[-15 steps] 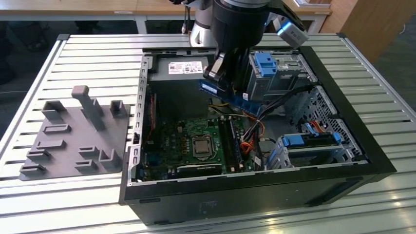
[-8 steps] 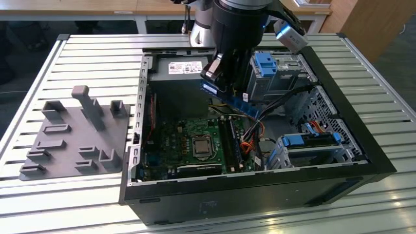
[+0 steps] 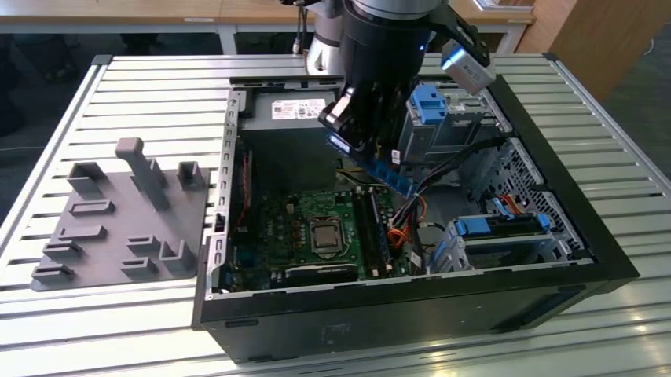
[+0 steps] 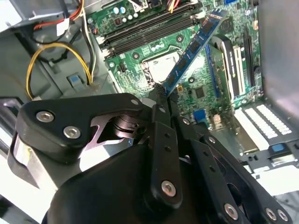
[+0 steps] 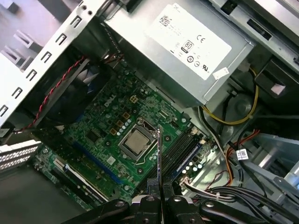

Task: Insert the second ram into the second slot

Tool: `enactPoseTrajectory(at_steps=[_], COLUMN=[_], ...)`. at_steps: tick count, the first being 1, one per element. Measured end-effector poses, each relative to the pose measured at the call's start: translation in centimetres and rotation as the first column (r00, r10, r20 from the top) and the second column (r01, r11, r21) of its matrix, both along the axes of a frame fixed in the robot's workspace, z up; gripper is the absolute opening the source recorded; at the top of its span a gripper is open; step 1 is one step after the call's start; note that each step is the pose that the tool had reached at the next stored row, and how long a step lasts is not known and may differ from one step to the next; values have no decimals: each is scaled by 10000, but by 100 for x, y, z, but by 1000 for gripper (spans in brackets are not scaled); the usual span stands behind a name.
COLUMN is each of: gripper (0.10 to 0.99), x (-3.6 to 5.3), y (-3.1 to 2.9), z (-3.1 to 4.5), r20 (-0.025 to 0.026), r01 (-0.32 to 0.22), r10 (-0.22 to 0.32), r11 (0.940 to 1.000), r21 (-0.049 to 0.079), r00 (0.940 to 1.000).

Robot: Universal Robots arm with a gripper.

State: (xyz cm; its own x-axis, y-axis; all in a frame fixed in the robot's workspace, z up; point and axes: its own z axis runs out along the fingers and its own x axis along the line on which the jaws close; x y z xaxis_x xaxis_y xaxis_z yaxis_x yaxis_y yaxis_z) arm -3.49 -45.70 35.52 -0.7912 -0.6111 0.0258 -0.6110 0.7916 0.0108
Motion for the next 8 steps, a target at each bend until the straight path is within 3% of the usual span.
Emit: enactPoseTrajectory(at_steps=[8], gripper=[137], x=[0], y=[0], z=[-32], r20=[13], r01=[1184], r10=[-1184], r11=[9929], r21=[-97], r00=[9930])
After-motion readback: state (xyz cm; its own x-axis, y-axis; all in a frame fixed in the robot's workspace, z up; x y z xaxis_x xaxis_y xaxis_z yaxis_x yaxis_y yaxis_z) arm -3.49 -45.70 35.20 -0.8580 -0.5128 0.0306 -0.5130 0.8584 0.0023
